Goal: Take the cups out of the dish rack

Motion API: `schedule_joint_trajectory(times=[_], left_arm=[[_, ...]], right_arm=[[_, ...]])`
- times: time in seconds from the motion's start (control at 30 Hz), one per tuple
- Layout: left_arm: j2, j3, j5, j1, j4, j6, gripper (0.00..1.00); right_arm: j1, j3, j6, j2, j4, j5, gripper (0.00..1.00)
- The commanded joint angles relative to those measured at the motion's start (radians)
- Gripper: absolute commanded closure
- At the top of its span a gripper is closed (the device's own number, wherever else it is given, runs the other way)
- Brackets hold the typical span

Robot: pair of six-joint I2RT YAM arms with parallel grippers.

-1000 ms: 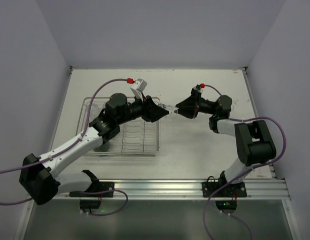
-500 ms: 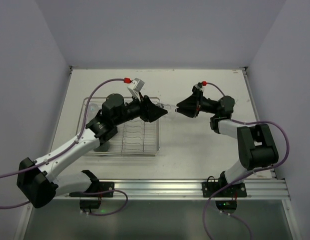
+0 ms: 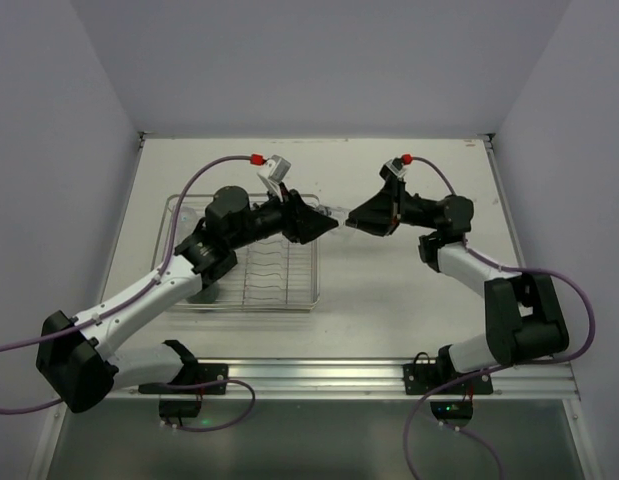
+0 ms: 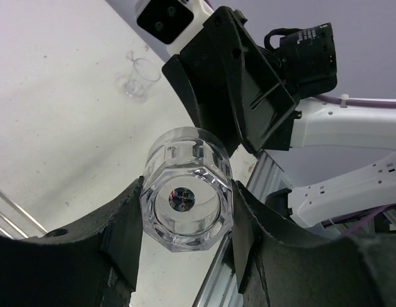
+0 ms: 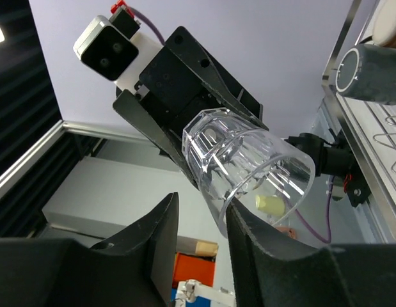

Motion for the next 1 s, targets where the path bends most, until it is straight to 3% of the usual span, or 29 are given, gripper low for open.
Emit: schedule_joint_trajectory(times=[0.0, 0.1, 0.3, 0.4, 0.5, 0.53, 0.6, 0.73, 0.77, 0.8, 0.87, 0.97], left_arm=[[0.013, 0.014, 0.009, 0.006, 0.047, 0.004, 1.00], [0.025, 0.026, 0.021, 0.006, 0.056, -0.006, 1.00], [0.033, 0.034, 0.036, 0.006, 0.058, -0.006, 1.00], [0.041, 0.029, 0.050, 0.006, 0.049, -0.003, 1.00], [0.047, 0.022, 0.049, 0.008, 0.033, 0.007, 0.51], [0.039, 0.013, 0.039, 0.008, 0.023, 0.017, 0.16], [0.028, 0.009, -0.002, 0.008, 0.006, 0.027, 0.00], [-0.007, 0.026, -0.079, 0.011, -0.083, 0.076, 0.00], [-0.016, 0.029, -0.127, 0.011, -0.103, 0.084, 0.00], [-0.034, 0.038, -0.164, 0.011, -0.143, 0.092, 0.00], [-0.060, 0.036, -0.244, 0.014, -0.157, 0.104, 0.00], [-0.111, 0.032, -0.325, 0.014, -0.203, 0.112, 0.00]], right_arm=[[0.032, 0.061, -0.001, -0.063, 0.094, 0.014, 0.64], [0.051, 0.078, -0.013, -0.057, 0.074, 0.023, 0.79], [0.068, 0.096, -0.021, -0.027, 0.080, 0.032, 1.00], [0.066, 0.102, -0.033, -0.027, 0.080, 0.037, 1.00], [0.065, 0.107, -0.055, -0.028, 0.060, 0.034, 1.00], [0.065, 0.110, -0.085, -0.030, 0.043, 0.031, 1.00], [0.063, 0.113, -0.206, -0.045, -0.090, 0.020, 1.00], [0.051, 0.162, -0.543, -0.106, -0.534, 0.044, 1.00], [0.045, 0.182, -0.609, -0.125, -0.728, 0.069, 1.00], [0.042, 0.220, -0.729, -0.131, -0.817, 0.087, 1.00], [0.033, 0.254, -0.814, -0.139, -0.997, 0.121, 1.00], [0.017, 0.291, -0.898, -0.140, -1.103, 0.153, 1.00]])
